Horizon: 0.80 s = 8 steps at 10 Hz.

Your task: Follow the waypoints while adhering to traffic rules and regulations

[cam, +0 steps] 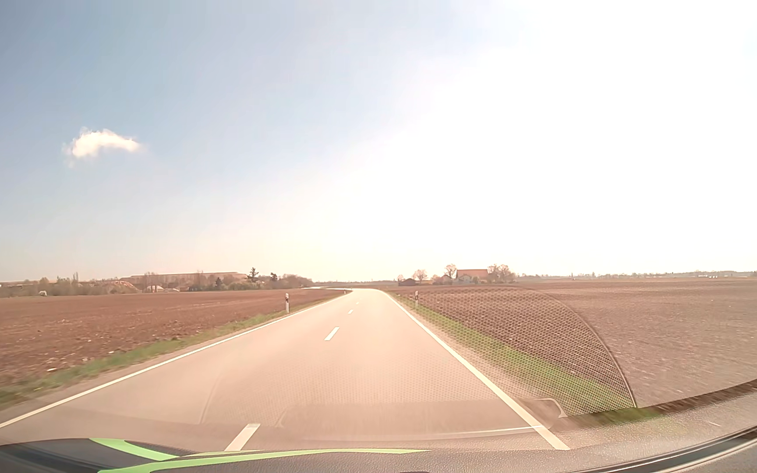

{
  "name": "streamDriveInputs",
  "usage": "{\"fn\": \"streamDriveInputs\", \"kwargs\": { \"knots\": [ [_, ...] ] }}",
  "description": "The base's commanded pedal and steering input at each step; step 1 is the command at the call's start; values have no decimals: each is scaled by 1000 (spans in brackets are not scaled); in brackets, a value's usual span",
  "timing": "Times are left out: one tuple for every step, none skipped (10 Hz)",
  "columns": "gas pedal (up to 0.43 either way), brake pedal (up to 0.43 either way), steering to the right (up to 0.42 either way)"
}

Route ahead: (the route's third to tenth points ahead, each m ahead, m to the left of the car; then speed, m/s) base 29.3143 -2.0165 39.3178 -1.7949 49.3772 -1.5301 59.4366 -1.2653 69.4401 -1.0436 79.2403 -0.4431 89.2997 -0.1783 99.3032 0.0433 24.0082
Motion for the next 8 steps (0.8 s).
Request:
{"fn": "streamDriveInputs", "kwargs": {
  "knots": [
    [240, 0, -1],
    [228, 0, -1],
    [220, 0, -1],
    [209, 0, -1],
    [197, 0, -1],
    [189, 0, -1],
    [177, 0, -1],
    [177, 0, -1]
  ]
}}
